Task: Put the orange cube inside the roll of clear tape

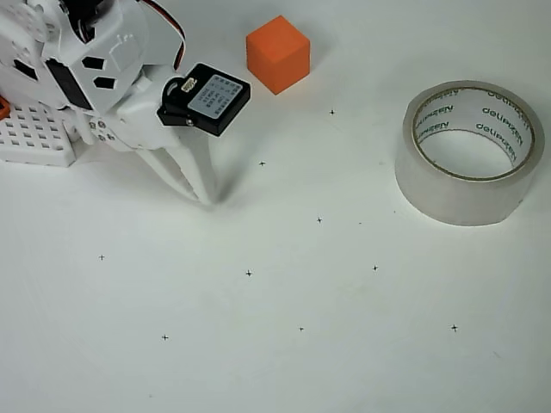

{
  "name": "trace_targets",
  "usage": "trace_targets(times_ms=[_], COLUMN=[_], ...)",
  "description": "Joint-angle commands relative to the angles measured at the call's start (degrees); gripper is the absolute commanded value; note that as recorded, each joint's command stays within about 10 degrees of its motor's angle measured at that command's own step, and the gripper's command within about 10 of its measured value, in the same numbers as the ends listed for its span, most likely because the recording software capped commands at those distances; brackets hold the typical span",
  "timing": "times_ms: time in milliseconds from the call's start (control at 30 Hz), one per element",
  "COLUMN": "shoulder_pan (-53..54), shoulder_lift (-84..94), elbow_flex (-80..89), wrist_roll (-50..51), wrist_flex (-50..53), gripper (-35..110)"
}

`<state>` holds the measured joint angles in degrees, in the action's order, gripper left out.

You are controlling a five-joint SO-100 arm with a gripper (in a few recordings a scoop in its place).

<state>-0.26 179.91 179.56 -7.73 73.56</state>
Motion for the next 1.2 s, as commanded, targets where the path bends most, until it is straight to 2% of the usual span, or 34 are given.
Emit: trace_targets(times_ms=[0,533,700,867,1067,1167], shoulder_pan=[2.7,2.6,-2.5,-9.6,-15.1,-16.8], shoulder_lift=[9.6,9.8,9.8,9.6,-9.0,-18.1], elbow_flex=[-4.7,-4.7,-4.9,-14.5,-23.8,-28.5], wrist_roll=[-5.4,-5.3,4.9,12.4,16.3,16.1], wrist_flex=[-0.2,-0.1,0.1,3.2,3.1,1.2], gripper=[0,0,0,7,16,16])
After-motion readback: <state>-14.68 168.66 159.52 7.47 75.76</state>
